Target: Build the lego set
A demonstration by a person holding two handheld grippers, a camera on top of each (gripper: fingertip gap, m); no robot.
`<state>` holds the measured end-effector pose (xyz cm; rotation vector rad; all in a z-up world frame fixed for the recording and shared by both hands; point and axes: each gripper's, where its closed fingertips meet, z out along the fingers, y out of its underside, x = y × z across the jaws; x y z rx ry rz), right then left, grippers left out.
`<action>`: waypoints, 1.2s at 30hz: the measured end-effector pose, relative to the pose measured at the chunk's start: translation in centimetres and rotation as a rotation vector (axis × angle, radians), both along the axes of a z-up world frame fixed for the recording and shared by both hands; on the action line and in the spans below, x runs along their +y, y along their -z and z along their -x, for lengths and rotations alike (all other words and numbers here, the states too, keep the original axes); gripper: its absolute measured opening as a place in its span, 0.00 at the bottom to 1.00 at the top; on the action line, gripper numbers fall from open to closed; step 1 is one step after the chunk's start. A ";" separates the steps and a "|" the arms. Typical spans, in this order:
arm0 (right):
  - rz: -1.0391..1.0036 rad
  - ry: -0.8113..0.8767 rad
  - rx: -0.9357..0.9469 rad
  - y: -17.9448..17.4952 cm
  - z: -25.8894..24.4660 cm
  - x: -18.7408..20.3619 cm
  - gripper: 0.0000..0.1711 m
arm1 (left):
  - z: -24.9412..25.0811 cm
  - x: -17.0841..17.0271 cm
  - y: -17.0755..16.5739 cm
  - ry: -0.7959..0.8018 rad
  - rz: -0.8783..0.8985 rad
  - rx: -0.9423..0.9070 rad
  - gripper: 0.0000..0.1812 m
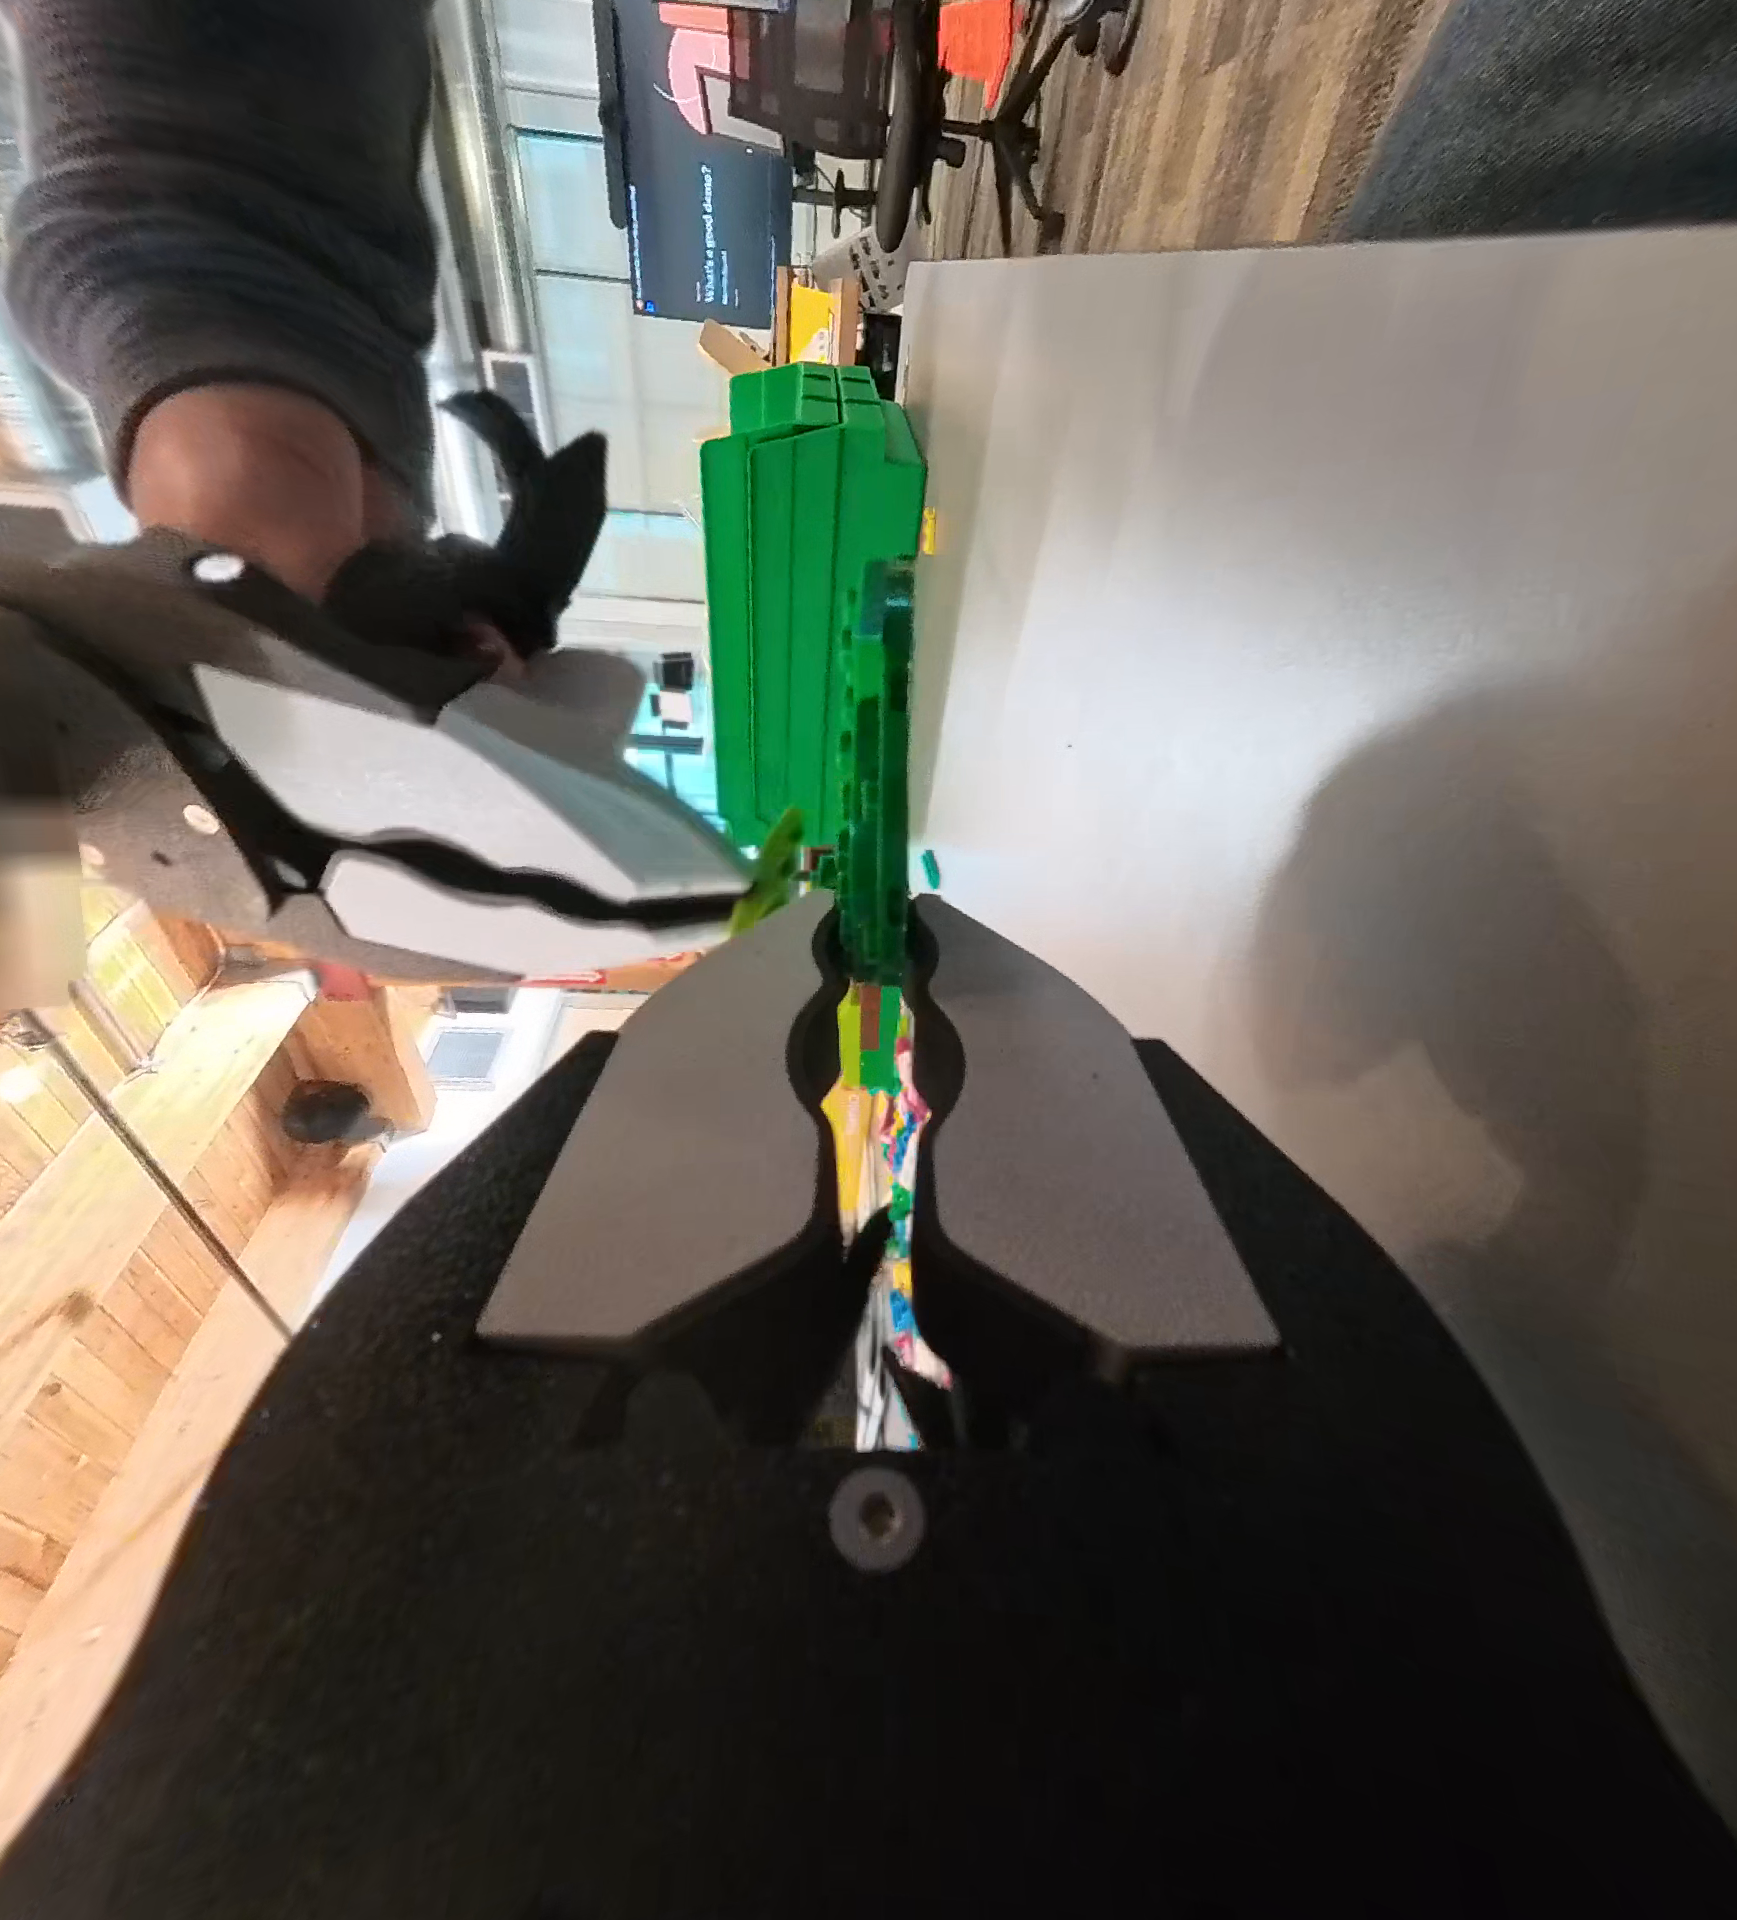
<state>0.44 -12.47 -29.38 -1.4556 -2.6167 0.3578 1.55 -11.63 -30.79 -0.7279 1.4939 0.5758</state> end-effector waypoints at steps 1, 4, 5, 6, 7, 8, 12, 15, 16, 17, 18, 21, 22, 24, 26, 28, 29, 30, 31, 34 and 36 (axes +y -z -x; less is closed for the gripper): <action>-0.014 0.009 0.005 -0.4 0.3 0.4 0.04 | 0.0 -0.1 0.0 -0.001 -0.013 0.005 0.04; -0.060 0.016 -0.049 -0.6 0.2 1.0 0.04 | 0.0 -0.2 -0.2 -0.010 -0.041 0.013 0.04; -0.072 0.008 -0.076 -0.4 0.0 1.0 0.04 | 0.0 -0.2 -0.2 -0.016 -0.046 0.011 0.04; -0.079 0.001 -0.099 -0.2 -0.1 1.0 0.04 | 0.1 -0.2 -0.2 -0.020 -0.045 0.013 0.04; -0.084 -0.005 -0.112 -0.2 -0.1 1.0 0.04 | 0.1 -0.2 -0.2 -0.023 -0.049 0.017 0.04; -0.085 -0.007 -0.117 -0.2 0.0 1.0 0.04 | 0.2 -0.2 -0.2 -0.028 -0.058 0.020 0.04; -0.083 -0.014 -0.136 -0.2 0.0 0.9 0.04 | 0.2 -0.4 0.0 -0.026 -0.064 0.034 0.04; -0.082 -0.023 -0.164 0.1 -0.2 0.7 0.04 | 0.1 -0.7 0.3 -0.019 -0.092 0.068 0.04; -0.085 -0.027 -0.172 0.1 -0.3 0.7 0.04 | 0.1 -0.8 0.3 -0.018 -0.098 0.075 0.04; -0.090 -0.031 -0.179 0.2 -0.3 0.6 0.04 | 0.1 -0.9 0.4 -0.017 -0.100 0.079 0.04; -0.095 -0.035 -0.184 0.2 -0.3 0.6 0.04 | 0.1 -0.9 0.4 -0.019 -0.101 0.082 0.04; -0.104 -0.045 -0.195 0.4 -0.3 0.7 0.04 | 0.2 -1.1 0.6 -0.021 -0.101 0.093 0.04; -0.103 -0.045 -0.197 0.4 -0.3 0.7 0.04 | 0.2 -1.1 0.6 -0.021 -0.101 0.098 0.04; -0.098 -0.043 -0.195 0.6 -0.3 0.6 0.04 | 0.2 -1.2 0.8 -0.020 -0.097 0.104 0.04; -0.095 -0.038 -0.187 0.7 -0.3 0.7 0.04 | 0.3 -1.2 0.9 -0.020 -0.089 0.109 0.04; -0.094 -0.028 -0.163 0.7 -0.2 0.9 0.04 | 0.4 -1.1 0.8 -0.029 -0.081 0.096 0.04; -0.086 -0.015 -0.146 0.5 -0.3 1.0 0.04 | 0.5 -1.1 0.6 -0.027 -0.078 0.078 0.04; -0.075 0.002 -0.124 0.3 -0.5 1.2 0.04 | 0.6 -1.1 0.6 -0.033 -0.055 0.070 0.04; -0.059 0.027 -0.098 0.1 -0.7 1.4 0.04 | 0.8 -0.9 1.0 -0.048 -0.019 0.072 0.04; 0.043 0.100 -0.010 0.8 -1.5 1.3 0.04 | 1.2 -0.3 1.8 -0.095 0.034 0.093 0.04; 0.104 0.123 0.052 1.9 -1.7 0.8 0.04 | 1.3 0.0 2.3 -0.127 0.082 0.104 0.04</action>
